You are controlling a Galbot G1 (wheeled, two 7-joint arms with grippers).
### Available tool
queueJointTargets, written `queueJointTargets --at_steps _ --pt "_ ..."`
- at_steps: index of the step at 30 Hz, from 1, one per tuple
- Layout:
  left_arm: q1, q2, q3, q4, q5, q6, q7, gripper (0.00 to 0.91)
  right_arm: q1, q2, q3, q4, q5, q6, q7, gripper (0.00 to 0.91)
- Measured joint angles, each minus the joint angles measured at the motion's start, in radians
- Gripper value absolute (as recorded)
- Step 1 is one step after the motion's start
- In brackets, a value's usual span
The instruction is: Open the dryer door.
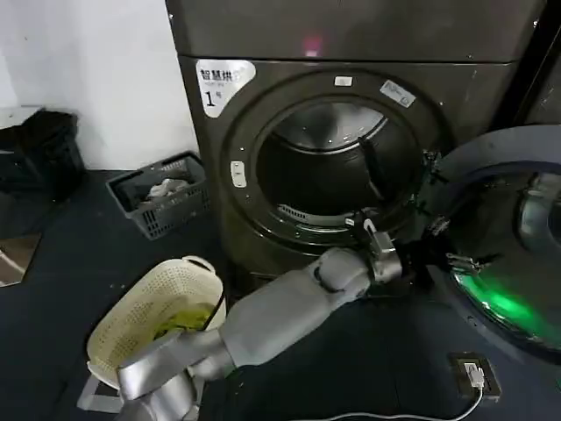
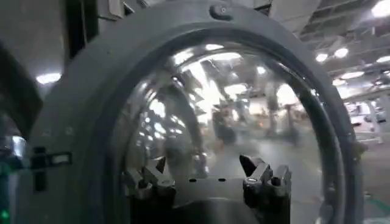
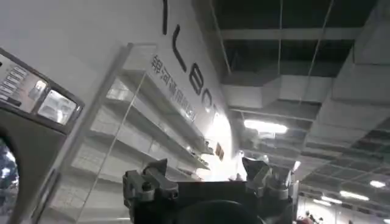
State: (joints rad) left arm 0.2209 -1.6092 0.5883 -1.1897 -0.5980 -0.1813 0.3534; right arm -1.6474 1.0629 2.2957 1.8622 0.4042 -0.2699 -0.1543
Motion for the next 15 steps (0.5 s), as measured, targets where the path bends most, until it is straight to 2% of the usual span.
queueJointTargets --at_steps 5,15 --pt "0.007 0.0 -0.008 -0.007 0.025 -0.027 -0.017 0.907 0.0 -0.001 -0.003 -0.001 0.0 0.001 -0.001 0.907" --pt "0.019 0.114 -0.008 -0.119 -0.084 -0.124 -0.069 0.907 0.012 -0.012 0.002 -0.005 -0.002 0.002 0.0 0.907"
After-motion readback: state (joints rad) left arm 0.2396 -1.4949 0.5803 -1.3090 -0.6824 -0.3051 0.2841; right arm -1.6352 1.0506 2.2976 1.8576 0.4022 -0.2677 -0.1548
